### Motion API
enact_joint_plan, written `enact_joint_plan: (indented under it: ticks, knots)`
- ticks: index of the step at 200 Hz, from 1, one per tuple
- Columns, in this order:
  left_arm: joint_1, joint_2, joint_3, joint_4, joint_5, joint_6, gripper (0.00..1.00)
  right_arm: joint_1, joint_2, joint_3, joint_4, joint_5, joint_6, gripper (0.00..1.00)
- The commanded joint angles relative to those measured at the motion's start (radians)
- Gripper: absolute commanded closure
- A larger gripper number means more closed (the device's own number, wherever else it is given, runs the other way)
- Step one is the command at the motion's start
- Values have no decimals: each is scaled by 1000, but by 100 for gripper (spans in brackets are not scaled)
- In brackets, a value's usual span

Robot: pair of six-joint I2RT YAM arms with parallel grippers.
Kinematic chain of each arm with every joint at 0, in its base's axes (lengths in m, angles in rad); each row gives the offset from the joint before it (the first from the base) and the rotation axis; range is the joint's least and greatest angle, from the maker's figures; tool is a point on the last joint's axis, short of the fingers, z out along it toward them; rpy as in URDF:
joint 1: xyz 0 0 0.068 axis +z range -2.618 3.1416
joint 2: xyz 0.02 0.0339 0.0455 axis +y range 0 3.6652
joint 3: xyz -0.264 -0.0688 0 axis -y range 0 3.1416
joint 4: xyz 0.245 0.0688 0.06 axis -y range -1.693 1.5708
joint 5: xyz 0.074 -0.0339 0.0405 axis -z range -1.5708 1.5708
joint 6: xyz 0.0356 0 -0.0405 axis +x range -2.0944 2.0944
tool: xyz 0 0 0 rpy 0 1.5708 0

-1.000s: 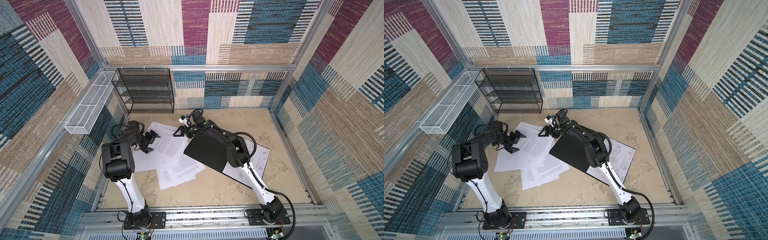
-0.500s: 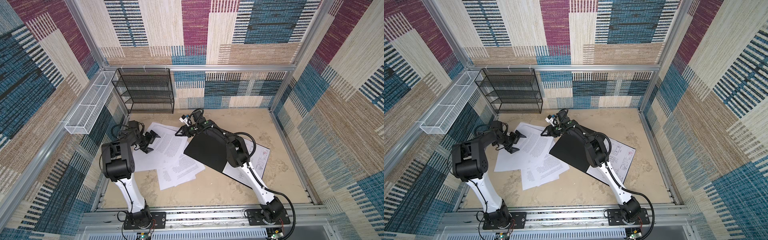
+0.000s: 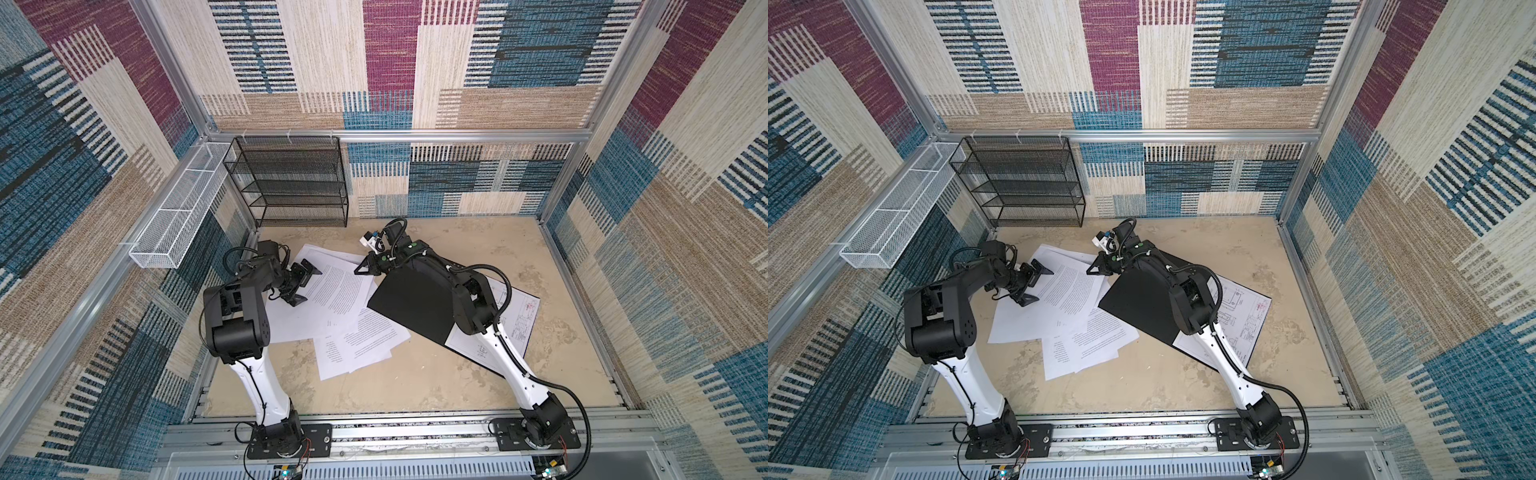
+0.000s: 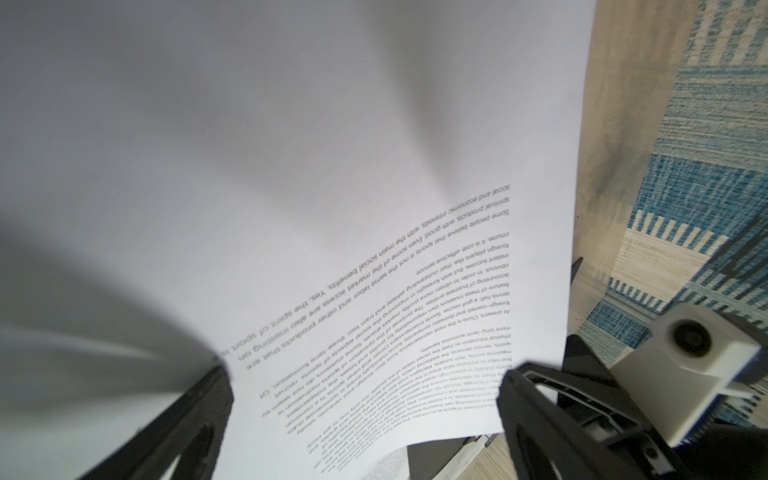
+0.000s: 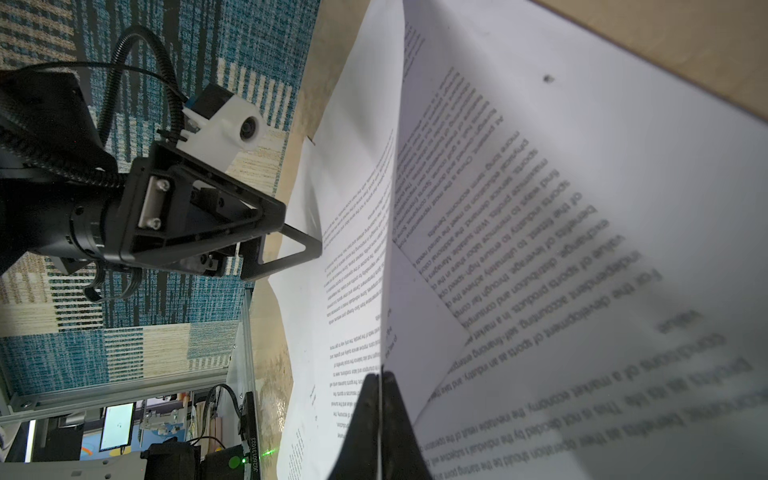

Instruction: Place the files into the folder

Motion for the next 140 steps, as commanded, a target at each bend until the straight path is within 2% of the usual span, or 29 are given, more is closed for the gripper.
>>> enact_joint_plan:
  ticks: [1, 32, 51, 67, 99, 122, 140]
  knots:
    - [-29, -91, 34, -13, 93, 49, 0, -8, -80, -3, 43, -7, 31, 100]
    - [-81, -264, 62, -50, 164, 88, 0, -47, -266, -86, 78, -7, 48, 100]
    - [-146, -348, 85, -127, 94, 156, 0, -92, -410, -174, 53, 48, 43, 100]
    - [-215, -373, 111, -185, 48, 192, 0, -149, -574, -333, 68, 101, 47, 100]
    - [-383, -325, 169, -227, -72, 238, 0, -295, -917, -686, 120, 174, 74, 100]
    - [-493, -209, 238, -230, -82, 236, 0, -465, -1189, -964, 130, 215, 102, 100]
    - [-580, -95, 326, -230, -68, 224, 0, -600, -1365, -1117, 80, 266, 101, 100]
